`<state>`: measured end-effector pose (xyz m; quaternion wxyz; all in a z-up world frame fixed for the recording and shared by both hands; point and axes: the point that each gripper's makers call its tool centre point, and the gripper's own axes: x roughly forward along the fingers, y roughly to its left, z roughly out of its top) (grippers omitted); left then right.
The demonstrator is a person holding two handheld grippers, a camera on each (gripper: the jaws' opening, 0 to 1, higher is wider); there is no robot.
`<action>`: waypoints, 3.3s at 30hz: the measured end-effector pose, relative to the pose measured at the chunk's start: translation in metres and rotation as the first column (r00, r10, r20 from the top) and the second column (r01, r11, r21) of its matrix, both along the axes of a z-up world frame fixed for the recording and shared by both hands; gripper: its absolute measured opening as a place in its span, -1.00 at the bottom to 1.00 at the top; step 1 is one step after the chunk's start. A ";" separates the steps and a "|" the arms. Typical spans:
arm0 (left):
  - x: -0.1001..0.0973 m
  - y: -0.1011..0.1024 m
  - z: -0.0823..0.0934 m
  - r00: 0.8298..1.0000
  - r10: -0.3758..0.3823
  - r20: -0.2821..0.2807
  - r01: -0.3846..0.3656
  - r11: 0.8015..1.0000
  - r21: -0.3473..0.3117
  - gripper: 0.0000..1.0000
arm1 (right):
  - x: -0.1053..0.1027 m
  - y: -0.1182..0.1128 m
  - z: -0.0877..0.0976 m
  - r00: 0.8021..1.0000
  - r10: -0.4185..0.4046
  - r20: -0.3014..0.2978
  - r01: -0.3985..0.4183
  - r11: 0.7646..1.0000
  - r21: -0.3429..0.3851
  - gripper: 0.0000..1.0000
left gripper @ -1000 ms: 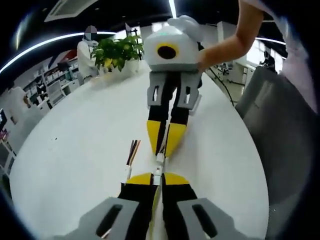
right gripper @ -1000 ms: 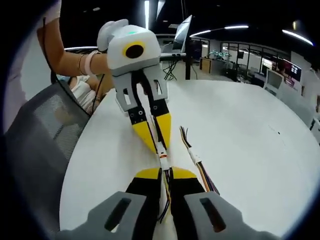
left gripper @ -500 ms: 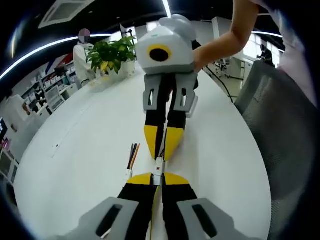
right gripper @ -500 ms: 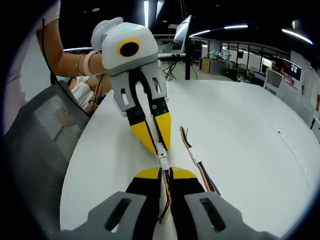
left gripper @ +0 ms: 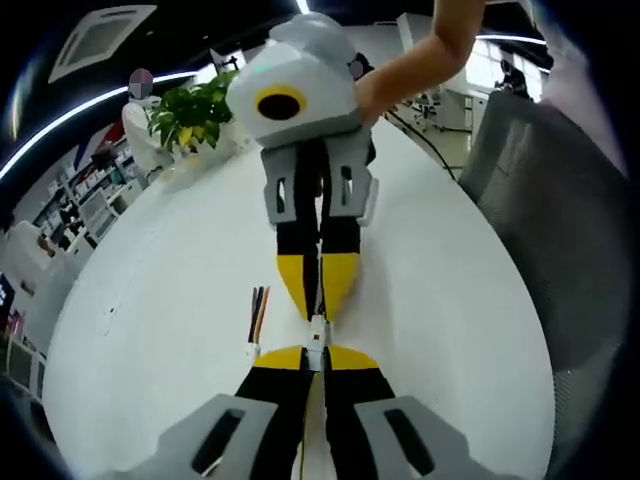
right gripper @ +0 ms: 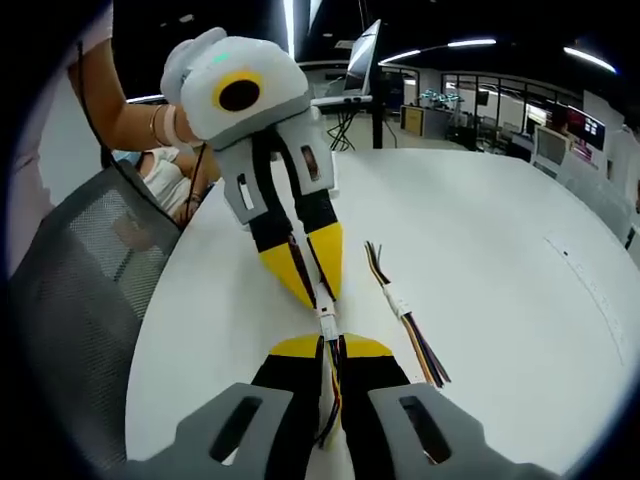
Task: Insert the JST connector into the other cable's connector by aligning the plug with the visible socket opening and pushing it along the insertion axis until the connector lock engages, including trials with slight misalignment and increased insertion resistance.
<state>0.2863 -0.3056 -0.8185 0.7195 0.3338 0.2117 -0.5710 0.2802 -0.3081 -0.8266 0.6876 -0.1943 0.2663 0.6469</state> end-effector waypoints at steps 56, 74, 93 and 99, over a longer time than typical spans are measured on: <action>0.018 0.007 -0.003 0.995 0.097 -0.020 -0.098 0.994 -0.047 -1.00 | 0.024 0.013 -0.004 0.998 -0.004 0.063 0.004 1.000 -0.002 -0.98; 0.021 0.011 -0.025 0.978 0.173 -0.116 -0.184 0.979 -0.088 -1.00 | 0.016 0.018 -0.022 0.995 0.075 0.069 -0.072 0.996 -0.043 -0.96; 0.021 0.010 -0.030 0.978 0.173 -0.114 -0.183 0.979 -0.085 -1.00 | 0.021 0.018 -0.027 0.998 0.045 0.044 -0.042 0.997 -0.057 -0.93; 0.018 0.010 -0.030 0.976 0.184 -0.119 -0.196 0.976 -0.096 -1.00 | 0.019 0.017 -0.027 0.998 0.042 0.046 -0.040 0.998 -0.052 -0.93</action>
